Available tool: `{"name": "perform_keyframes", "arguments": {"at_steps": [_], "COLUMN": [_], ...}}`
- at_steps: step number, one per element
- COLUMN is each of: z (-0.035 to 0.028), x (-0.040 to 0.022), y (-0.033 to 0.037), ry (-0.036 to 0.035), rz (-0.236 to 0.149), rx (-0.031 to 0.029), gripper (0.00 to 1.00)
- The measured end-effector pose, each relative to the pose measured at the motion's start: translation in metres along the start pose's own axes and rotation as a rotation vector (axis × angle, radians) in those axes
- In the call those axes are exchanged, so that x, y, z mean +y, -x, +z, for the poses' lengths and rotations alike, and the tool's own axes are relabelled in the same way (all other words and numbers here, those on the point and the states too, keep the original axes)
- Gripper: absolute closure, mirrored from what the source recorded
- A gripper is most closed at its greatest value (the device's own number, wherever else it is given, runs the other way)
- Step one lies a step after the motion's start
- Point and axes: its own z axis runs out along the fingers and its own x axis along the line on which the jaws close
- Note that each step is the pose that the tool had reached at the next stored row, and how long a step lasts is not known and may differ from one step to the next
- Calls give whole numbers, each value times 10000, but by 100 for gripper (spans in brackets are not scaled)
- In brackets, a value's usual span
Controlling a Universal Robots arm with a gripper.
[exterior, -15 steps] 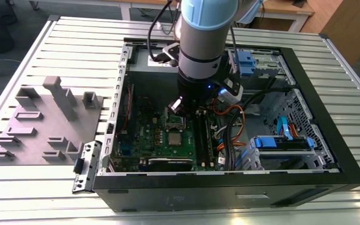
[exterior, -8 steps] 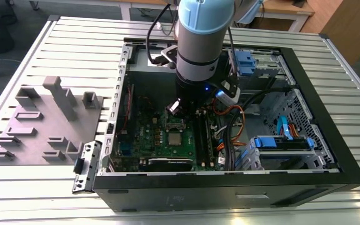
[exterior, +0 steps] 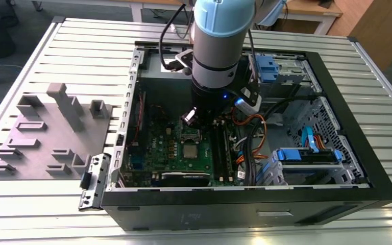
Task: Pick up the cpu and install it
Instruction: 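Close the cpu cover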
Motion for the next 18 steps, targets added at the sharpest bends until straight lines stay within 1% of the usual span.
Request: {"name": "perform_keyframes", "arguments": {"at_steps": [2, 3, 5, 7, 14, 18], "z": [-14, -30, -66, -82, -81, -69], "x": [1, 2, 1, 1, 2, 3], "y": [2, 3, 3, 4, 6, 6], "ry": [5, 7, 0, 1, 0, -1], "rz": [1, 1, 0, 0, -3, -1], "rx": [-8, -10, 0, -1, -1, -2], "gripper": [89, 89, 89, 89, 89, 89]}}
